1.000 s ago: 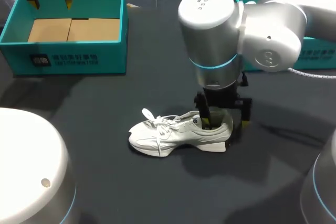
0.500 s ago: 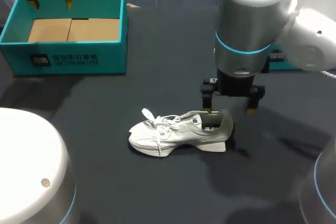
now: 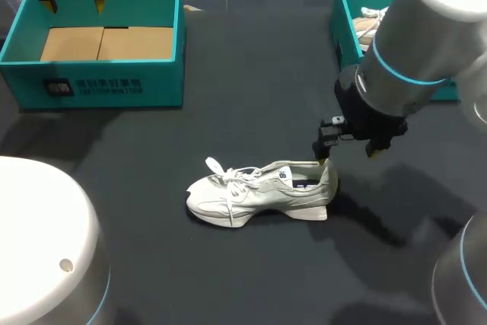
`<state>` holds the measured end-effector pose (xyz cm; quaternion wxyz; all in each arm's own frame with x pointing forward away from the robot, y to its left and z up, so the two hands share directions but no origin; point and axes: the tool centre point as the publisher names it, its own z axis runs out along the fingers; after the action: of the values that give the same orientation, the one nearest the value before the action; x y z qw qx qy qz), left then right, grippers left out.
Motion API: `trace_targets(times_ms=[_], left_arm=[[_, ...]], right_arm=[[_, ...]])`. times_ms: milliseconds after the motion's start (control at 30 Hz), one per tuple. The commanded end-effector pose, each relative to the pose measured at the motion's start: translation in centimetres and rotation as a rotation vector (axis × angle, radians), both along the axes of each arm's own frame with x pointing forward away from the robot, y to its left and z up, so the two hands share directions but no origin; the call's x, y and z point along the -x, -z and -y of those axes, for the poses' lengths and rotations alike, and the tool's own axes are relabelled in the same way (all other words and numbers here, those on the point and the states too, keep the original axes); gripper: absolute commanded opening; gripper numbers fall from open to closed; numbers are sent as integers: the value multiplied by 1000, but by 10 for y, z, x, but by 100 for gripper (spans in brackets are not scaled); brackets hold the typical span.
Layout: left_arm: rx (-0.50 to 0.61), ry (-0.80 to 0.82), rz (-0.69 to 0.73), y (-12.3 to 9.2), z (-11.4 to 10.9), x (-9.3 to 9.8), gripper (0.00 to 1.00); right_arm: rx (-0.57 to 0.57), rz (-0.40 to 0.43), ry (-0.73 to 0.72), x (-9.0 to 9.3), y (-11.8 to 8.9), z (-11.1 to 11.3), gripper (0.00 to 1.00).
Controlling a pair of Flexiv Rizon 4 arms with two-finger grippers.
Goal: Take the shoe out of the shoebox, open the shoe tongue, remove and reinsert the insole, then place the shoe into the shoebox
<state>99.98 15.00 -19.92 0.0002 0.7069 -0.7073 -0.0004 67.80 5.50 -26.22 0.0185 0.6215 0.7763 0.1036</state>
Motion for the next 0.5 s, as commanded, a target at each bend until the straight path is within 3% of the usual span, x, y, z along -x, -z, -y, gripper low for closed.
trace_targets(times_ms=[33,133,167,500], left_arm=[[0,0,0,0,0,0,100],[0,0,0,0,0,0,100],[0,0,0,0,0,0,100],[0,0,0,0,0,0,100]], right_arm=[[-936,37,-441,8,-11,27,100],[-1032,56,-554,4,-15,39,100],[-1065,0,-626,4,-15,41,100],[-1065,0,-626,4,-15,41,100]])
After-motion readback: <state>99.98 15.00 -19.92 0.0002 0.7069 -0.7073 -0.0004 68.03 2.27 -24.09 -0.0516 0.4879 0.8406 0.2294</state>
